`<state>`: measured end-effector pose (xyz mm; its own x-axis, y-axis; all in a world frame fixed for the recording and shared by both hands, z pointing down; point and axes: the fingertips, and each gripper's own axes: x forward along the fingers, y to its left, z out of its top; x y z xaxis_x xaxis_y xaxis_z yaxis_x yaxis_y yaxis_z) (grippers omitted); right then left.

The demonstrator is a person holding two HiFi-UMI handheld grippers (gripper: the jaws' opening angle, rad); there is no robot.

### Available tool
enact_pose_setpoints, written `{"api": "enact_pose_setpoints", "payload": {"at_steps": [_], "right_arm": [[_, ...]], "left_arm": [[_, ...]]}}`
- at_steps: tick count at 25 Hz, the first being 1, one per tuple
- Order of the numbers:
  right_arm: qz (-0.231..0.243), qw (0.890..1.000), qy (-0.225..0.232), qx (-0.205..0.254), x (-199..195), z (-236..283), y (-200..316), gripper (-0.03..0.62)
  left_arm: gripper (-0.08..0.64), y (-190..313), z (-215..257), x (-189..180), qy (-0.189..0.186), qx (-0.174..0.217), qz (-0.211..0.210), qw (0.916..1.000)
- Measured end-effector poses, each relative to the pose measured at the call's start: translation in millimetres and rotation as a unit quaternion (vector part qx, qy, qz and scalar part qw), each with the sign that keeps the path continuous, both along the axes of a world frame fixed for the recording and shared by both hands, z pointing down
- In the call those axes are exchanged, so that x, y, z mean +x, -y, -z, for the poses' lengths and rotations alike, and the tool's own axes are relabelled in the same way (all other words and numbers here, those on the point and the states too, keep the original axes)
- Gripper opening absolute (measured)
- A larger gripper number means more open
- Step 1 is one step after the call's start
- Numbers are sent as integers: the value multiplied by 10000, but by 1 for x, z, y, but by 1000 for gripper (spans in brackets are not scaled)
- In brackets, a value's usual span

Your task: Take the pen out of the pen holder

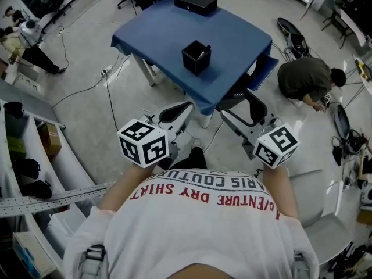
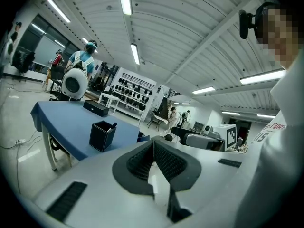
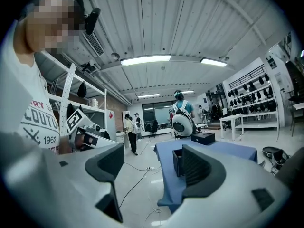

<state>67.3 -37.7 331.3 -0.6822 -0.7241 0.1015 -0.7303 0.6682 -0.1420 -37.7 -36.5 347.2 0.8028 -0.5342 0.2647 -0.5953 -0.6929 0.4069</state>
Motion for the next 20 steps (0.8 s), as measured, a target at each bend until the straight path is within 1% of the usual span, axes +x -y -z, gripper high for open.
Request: {"api": "enact_pose_setpoints", "payload": {"at_steps": [7, 13, 17, 20], "right_arm": [[-22, 9998, 4, -194, 11, -5, 66, 359], [10, 9994, -58, -343, 9, -10, 118, 359], [58, 9988, -124, -469, 6, -19, 153, 359], [86, 9983, -152, -558, 5, -28, 176, 359]], "left_arm": [[32, 64, -1, 13, 37, -110, -69, 9999], [32, 116, -7, 17, 23, -261, -100, 9996], [32, 150, -12, 17, -8, -327, -49, 9995], [32, 171, -16, 17, 50, -336, -52, 9994]]}}
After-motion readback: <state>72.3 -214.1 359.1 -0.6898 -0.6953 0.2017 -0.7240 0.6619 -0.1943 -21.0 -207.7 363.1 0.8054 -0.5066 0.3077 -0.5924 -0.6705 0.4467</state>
